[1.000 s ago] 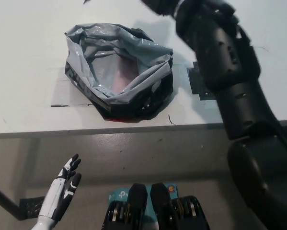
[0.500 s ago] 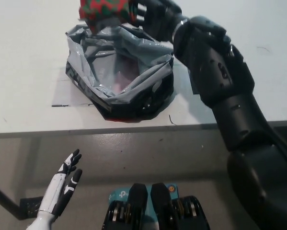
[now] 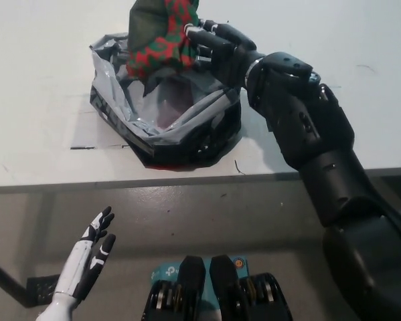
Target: The robot uses its right hand to pick up a bag of coffee beans and puts it in the black plastic bag, then the robot grabs the top of the bag and lifts it.
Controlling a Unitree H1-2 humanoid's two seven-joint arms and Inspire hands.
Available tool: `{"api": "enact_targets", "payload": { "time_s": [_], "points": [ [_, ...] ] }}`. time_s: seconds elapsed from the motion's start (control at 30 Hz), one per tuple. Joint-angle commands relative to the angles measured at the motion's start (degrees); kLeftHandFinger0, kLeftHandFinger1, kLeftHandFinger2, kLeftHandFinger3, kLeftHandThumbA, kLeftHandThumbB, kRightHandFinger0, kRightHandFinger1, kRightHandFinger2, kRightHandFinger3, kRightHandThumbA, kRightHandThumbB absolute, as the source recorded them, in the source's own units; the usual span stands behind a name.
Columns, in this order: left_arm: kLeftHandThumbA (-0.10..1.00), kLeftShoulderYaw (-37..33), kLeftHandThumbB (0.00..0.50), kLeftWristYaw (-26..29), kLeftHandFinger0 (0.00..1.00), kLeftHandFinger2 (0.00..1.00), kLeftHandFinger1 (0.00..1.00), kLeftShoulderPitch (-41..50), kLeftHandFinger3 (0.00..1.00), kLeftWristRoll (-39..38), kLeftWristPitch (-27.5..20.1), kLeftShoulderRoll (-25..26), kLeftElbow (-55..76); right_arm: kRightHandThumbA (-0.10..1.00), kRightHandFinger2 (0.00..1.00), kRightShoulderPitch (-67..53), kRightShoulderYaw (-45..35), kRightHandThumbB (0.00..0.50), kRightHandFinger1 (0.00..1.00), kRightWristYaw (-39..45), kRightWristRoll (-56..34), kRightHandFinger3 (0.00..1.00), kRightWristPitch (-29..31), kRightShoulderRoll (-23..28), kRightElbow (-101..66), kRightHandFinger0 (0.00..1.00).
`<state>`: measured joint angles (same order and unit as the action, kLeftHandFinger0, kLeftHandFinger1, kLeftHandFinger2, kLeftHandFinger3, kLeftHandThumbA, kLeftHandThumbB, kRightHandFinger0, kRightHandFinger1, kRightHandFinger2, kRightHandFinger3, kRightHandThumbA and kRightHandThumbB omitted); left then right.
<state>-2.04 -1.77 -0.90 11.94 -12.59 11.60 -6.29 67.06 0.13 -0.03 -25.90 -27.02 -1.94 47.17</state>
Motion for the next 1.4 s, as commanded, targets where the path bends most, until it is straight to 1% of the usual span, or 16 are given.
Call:
{"api": "enact_targets", "payload": {
  "time_s": [0.0, 0.2, 0.3, 0.43, 0.53, 0.57, 0.7, 0.83, 0.93, 1.0, 1.1, 1.23, 1.27, 1.3, 1.33, 1.37],
  "points": [
    [1.0, 0.04, 0.199, -0.6, 1.0, 1.0, 1.0, -1.07, 1.0, -0.61, -0.63, 0.83, 1.48, -0.1, 0.82, 2.65, 2.12, 0.168, 0.43, 2.61, 2.8, 0.77, 0.1, 0.27, -4.12, 0.0],
    [1.0, 0.0, 0.196, -0.98, 1.0, 1.0, 1.0, -1.92, 1.0, -0.57, -0.05, 0.76, 1.46, -0.08, 0.83, 1.97, 5.95, 0.176, 0.45, 4.45, 7.84, 0.67, 0.35, 1.57, -5.99, 0.0],
    [1.0, -0.09, 0.198, -1.0, 1.0, 1.0, 1.0, -1.92, 1.0, -0.29, 0.33, 0.8, 1.68, 0.01, 0.77, 1.89, 8.89, 0.169, 0.42, 5.07, 10.78, 0.61, 0.13, 2.44, -6.28, 0.0],
    [1.0, -0.15, 0.198, -1.14, 1.0, 1.0, 1.0, -2.11, 1.0, -0.48, 0.05, 0.88, 1.63, -0.04, 0.72, 1.82, 10.5, 0.128, 0.4, 7.38, 12.2, 0.58, 1.72, 3.07, -6.09, 0.0],
    [1.0, -0.21, 0.196, -1.08, 1.0, 1.0, 1.0, -2.3, 1.0, -0.23, -0.35, 1.03, 1.33, -0.01, 0.7, 1.85, 11.75, 0.141, 0.41, 8.18, 13.94, 0.58, 2.63, 3.58, -6.28, 0.01],
    [1.0, -0.18, 0.194, -1.15, 1.0, 1.0, 1.0, -2.38, 1.0, -0.29, 0.01, 1.01, 1.45, -0.01, 0.67, 2.05, 12.36, 0.151, 0.4, 8.61, 14.7, 0.52, 2.88, 3.89, -6.05, 0.01],
    [1.0, -0.13, 0.187, -1.2, 1.0, 1.0, 1.0, -2.39, 1.0, -0.15, 0.46, 1.02, 1.87, -0.04, 0.63, 2.33, 12.93, 0.154, 0.39, 9.51, 16.16, 0.46, 3.66, 4.24, -5.46, 0.02],
    [1.0, -0.15, 0.194, -1.32, 1.0, 1.0, 1.0, -2.48, 1.0, -0.06, 0.92, 0.97, 2.01, -0.03, 0.64, 2.23, 13.2, 0.173, 0.41, 9.57, 17.62, 0.46, 2.68, 4.45, -6.16, 0.06],
    [1.0, -0.09, 0.194, -1.41, 1.0, 1.0, 1.0, -2.58, 1.0, -0.31, 1.14, 0.88, 2.12, -0.02, 0.64, 2.1, 12.88, 0.17, 0.41, 10.43, 18.17, 0.45, 2.73, 4.56, -6.46, 0.05],
    [1.0, -0.17, 0.19, -1.43, 1.0, 1.0, 1.0, -2.7, 1.0, -0.13, 1.02, 0.97, 2.01, 0.01, 0.7, 1.89, 13.81, 0.17, 0.48, 10.9, 19.59, 0.49, 3.62, 4.98, -6.71, 0.14],
    [1.0, -0.19, 0.188, -1.3, 0.99, 1.0, 1.0, -2.67, 1.0, 0.11, 0.84, 1.04, 1.97, 0.06, 0.71, 1.46, 15.11, 0.152, 0.49, 12.15, 21.39, 0.51, 5.54, 5.55, -7.14, 0.14],
    [1.0, -0.21, 0.185, -1.38, 0.99, 1.0, 1.0, -2.9, 1.0, -0.05, 0.6, 1.13, 1.73, 0.1, 0.69, 1.14, 16.2, 0.153, 0.5, 12.82, 23.27, 0.53, 6.8, 6.05, -7.88, 0.16],
    [1.0, -0.2, 0.184, -1.31, 0.99, 1.0, 1.0, -2.91, 1.0, 0.05, 0.61, 1.14, 1.78, 0.1, 0.72, 1.06, 16.07, 0.157, 0.53, 12.73, 23.36, 0.58, 6.87, 5.97, -7.93, 0.19],
    [1.0, -0.19, 0.184, -1.31, 0.99, 1.0, 1.0, -3.01, 1.0, -0.03, 0.52, 1.13, 1.69, 0.12, 0.84, 1.13, 16.18, 0.181, 0.62, 12.21, 24.08, 0.71, 6.88, 5.93, -7.91, 0.29],
    [1.0, -0.19, 0.191, -1.39, 0.99, 1.0, 1.0, -3.11, 1.0, -0.19, 0.44, 1.12, 1.54, 0.17, 0.88, 1.17, 16.09, 0.224, 0.74, 12.1, 24.37, 0.75, 6.91, 5.89, -7.89, 0.5],
    [1.0, -0.2, 0.192, -1.46, 0.99, 1.0, 1.0, -3.15, 1.0, -0.32, 0.39, 1.12, 1.45, 0.18, 0.79, 1.18, 15.91, 0.232, 0.7, 12.19, 24.45, 0.71, 6.94, 5.82, -7.86, 0.55]
  ]
}}
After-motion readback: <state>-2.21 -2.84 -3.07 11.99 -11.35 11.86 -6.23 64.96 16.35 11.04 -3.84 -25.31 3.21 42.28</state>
